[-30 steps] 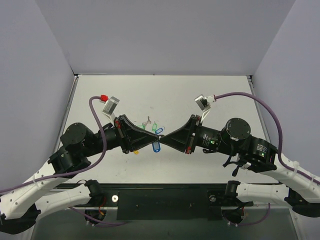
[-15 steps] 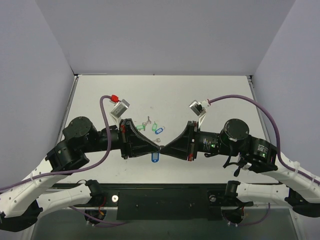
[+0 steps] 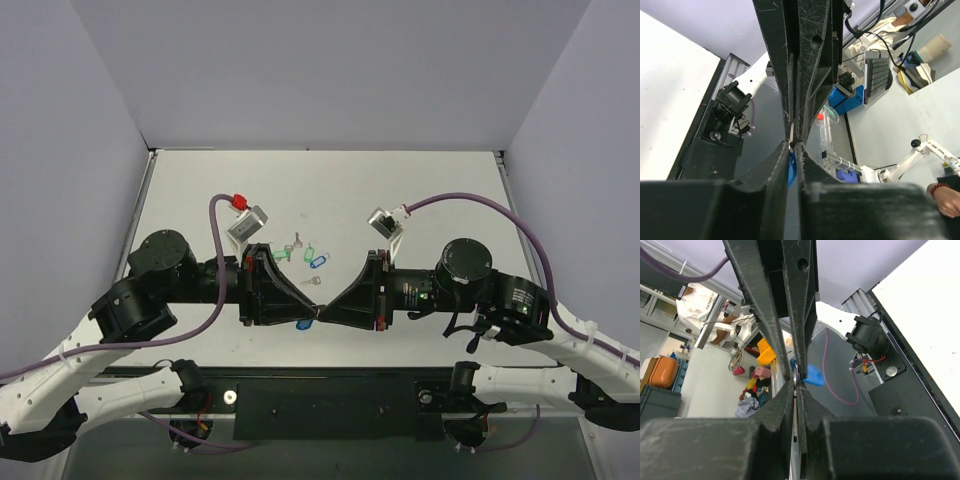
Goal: Remove the keys from the keyring
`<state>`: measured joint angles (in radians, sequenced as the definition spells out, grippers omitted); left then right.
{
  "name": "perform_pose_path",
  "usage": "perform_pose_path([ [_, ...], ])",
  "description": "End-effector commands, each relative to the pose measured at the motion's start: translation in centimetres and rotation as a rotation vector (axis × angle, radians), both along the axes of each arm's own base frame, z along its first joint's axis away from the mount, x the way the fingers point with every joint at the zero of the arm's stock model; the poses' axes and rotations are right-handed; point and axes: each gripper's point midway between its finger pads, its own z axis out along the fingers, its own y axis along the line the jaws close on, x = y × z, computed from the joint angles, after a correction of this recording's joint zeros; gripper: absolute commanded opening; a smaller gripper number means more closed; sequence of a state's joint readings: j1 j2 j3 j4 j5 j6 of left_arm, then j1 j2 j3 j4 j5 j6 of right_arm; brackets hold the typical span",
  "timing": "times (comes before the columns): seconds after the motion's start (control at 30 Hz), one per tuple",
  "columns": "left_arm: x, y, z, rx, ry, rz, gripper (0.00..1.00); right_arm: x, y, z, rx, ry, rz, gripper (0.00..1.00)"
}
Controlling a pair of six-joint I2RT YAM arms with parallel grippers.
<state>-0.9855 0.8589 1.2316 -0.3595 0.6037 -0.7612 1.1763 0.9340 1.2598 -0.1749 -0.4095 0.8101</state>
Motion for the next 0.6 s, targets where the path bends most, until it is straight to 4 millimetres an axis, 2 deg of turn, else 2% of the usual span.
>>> perform_pose_path([
  [0.0, -0.1, 1.3, 3.1, -0.103, -0.083, 0.048, 0.37, 0.7, 0.3, 1.6, 0.042, -0.015, -0.037, 0.0],
  [0.03, 0.0, 1.5, 3.3, -0.11, -0.087, 0.062, 0.42, 0.7, 0.2, 1.7, 0.043, -0.016, -0.038, 0.0],
  [0.07, 0.2, 1.8, 3.5, -0.119, -0.088, 0.085, 0.56, 0.9, 0.1, 1.8, 0.044, -0.017, -0.05, 0.0],
  [0.13, 0.4, 1.9, 3.7, -0.132, -0.083, 0.103, 0.74, 0.9, 0.0, 1.9, 0.046, -0.016, -0.054, 0.0],
  [0.27, 1.3, 2.1, 4.3, -0.172, -0.064, 0.164, 0.78, 1.0, -0.1, 2.3, 0.055, -0.015, -0.061, 0.0],
  [0.3, 1.2, 2.5, 5.0, -0.203, -0.06, 0.175, 0.78, 1.0, -0.1, 2.4, 0.059, -0.017, -0.064, 0.0],
  [0.33, 1.9, 2.4, 4.7, -0.206, -0.051, 0.212, 0.79, 1.1, -0.1, 2.5, 0.062, -0.017, -0.069, 0.0],
  [0.37, 1.9, 2.9, 5.3, -0.242, -0.038, 0.232, 0.8, 1.1, -0.2, 2.7, 0.069, -0.019, -0.074, 0.0],
  [0.4, 3.0, 2.9, 4.7, -0.259, -0.01, 0.288, 0.8, 1.2, -0.3, 2.8, 0.073, -0.024, -0.078, 0.0],
  [0.43, 2.8, 3.6, 5.8, -0.331, 0.007, 0.298, 0.8, 1.4, -0.4, 3.0, 0.079, -0.025, -0.092, 0.0],
  [0.47, 4.0, 3.4, 4.4, -0.34, 0.05, 0.348, 0.81, 1.5, -0.4, 3.2, 0.089, -0.029, -0.098, 0.0],
  [0.5, 3.7, 4.8, 6.7, -0.468, 0.066, 0.361, 0.81, 1.8, -0.5, 3.3, 0.095, -0.032, -0.116, 0.0],
  [0.53, 4.3, 4.1, 4.7, -0.46, 0.102, 0.364, 0.81, 1.9, -0.7, 3.5, 0.105, -0.035, -0.127, 0.0],
  [0.57, 4.1, 4.7, 5.1, -0.53, 0.127, 0.359, 0.81, 2.3, -0.7, 3.4, 0.101, -0.037, -0.15, 0.0],
])
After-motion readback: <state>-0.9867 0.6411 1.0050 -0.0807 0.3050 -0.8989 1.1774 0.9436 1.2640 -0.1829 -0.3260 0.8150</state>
